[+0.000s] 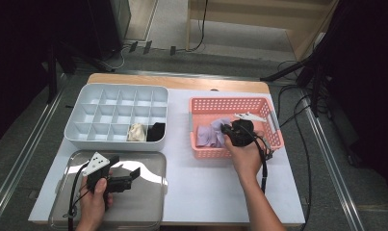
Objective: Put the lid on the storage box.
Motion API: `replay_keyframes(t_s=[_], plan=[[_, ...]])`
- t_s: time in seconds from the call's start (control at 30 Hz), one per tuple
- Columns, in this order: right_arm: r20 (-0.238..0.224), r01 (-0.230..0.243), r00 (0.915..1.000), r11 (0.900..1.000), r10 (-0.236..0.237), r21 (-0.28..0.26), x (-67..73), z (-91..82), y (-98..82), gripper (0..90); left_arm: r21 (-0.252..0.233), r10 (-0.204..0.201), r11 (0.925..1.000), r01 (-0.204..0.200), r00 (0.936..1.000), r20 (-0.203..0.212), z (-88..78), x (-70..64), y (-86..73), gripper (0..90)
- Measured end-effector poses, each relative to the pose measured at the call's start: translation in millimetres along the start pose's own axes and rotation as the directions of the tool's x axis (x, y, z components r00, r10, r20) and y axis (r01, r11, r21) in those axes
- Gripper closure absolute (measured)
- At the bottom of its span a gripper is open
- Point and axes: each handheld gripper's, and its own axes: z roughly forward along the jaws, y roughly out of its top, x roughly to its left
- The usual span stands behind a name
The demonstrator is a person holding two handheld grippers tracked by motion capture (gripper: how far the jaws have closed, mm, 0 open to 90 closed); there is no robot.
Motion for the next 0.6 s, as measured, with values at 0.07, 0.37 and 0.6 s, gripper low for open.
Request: replay_keyframes(t_s=[0.07, 0.37, 0.6], plan=[[0.0, 0.002, 1.0, 1.0, -0.002, -0.015, -0.7, -1.4, -2.3, 85.7, 0.001, 0.003, 1.0, -0.003, 1.0, 0.001, 0.1, 0.1, 0.1, 2.9], [-0.01, -0.008, 0.9999, 0.994, 0.007, -0.111, 1.3, -9.5, -10.5, 85.6, 0.004, 0.008, 1.0, -0.008, 1.0, -0.001, -0.7, -0.1, -0.1, 2.9], [-0.014, 0.003, 0.9999, 0.989, -0.005, -0.15, 1.2, -25.9, -5.4, 85.6, 0.005, 0.011, 0.9999, -0.011, 0.9999, -0.003, -0.8, -0.3, -0.2, 2.9]])
